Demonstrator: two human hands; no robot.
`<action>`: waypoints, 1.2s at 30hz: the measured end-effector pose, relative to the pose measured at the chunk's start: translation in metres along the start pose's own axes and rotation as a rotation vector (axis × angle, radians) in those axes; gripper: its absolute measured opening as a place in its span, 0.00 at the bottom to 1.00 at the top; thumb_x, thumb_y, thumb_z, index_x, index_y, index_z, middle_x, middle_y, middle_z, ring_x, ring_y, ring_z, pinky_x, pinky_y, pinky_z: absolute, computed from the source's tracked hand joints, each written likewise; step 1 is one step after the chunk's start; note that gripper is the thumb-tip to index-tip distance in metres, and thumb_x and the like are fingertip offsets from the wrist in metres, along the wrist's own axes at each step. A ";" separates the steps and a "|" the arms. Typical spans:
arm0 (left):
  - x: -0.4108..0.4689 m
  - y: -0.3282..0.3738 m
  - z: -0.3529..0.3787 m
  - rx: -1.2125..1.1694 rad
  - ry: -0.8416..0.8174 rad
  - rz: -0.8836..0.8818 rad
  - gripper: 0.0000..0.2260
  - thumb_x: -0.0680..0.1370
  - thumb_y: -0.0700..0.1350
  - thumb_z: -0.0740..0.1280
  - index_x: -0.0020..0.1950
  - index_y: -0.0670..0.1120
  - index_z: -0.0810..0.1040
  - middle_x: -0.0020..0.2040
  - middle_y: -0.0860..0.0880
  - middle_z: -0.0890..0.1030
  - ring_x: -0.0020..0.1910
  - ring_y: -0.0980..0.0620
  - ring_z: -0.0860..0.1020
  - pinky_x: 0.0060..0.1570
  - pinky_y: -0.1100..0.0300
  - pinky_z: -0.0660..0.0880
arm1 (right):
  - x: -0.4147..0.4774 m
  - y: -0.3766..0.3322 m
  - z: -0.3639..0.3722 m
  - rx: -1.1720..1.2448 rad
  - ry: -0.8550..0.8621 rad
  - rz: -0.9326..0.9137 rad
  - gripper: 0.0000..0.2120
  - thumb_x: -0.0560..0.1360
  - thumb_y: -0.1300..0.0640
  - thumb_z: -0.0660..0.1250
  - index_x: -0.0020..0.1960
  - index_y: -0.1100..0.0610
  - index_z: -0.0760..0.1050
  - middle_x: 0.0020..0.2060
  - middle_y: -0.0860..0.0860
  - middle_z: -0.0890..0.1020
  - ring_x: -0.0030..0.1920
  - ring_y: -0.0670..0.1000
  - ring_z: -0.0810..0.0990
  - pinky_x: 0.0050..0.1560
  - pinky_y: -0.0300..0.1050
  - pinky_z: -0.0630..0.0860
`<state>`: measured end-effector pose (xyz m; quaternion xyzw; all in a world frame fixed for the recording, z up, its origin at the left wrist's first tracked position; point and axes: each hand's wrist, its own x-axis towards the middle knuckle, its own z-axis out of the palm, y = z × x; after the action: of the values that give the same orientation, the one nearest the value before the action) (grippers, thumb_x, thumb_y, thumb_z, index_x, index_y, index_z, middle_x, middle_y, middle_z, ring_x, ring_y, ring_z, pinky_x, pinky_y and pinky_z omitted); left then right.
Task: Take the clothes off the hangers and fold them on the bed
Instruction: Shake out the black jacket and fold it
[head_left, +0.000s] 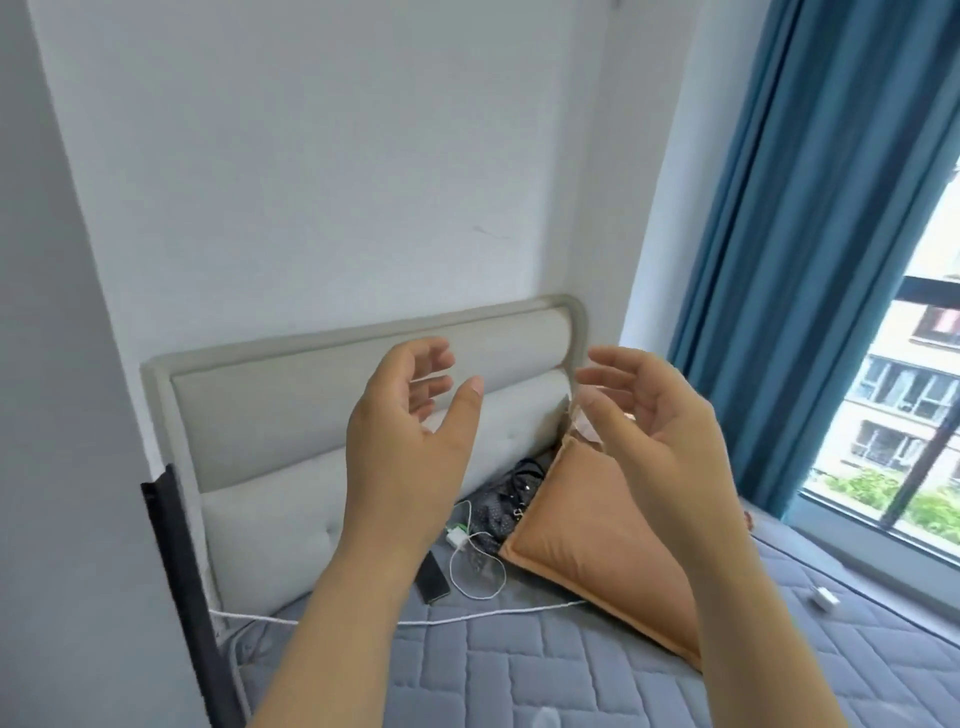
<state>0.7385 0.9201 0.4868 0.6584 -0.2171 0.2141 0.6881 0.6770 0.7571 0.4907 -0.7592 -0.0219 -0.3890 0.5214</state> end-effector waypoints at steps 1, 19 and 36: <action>-0.003 -0.001 0.011 -0.018 -0.027 -0.007 0.11 0.75 0.43 0.70 0.51 0.57 0.75 0.52 0.59 0.80 0.51 0.59 0.79 0.56 0.58 0.76 | -0.002 0.001 -0.014 -0.031 0.036 0.000 0.12 0.76 0.59 0.68 0.58 0.47 0.77 0.49 0.43 0.84 0.51 0.44 0.81 0.49 0.37 0.77; -0.022 -0.022 0.161 -0.367 -0.718 -0.062 0.12 0.75 0.46 0.71 0.53 0.60 0.76 0.53 0.61 0.80 0.53 0.61 0.79 0.56 0.59 0.76 | -0.072 0.003 -0.125 -0.484 0.587 0.206 0.12 0.76 0.59 0.69 0.58 0.48 0.77 0.48 0.42 0.83 0.50 0.39 0.81 0.45 0.29 0.75; -0.224 0.111 0.200 -0.725 -1.397 0.017 0.14 0.75 0.47 0.70 0.58 0.59 0.74 0.53 0.61 0.80 0.51 0.64 0.78 0.53 0.64 0.76 | -0.284 -0.137 -0.191 -0.869 1.188 0.323 0.12 0.76 0.59 0.68 0.57 0.47 0.77 0.48 0.40 0.83 0.51 0.38 0.80 0.47 0.26 0.73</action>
<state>0.4886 0.7232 0.4546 0.3733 -0.6606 -0.3282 0.5626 0.3103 0.7706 0.4517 -0.5527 0.5303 -0.6252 0.1495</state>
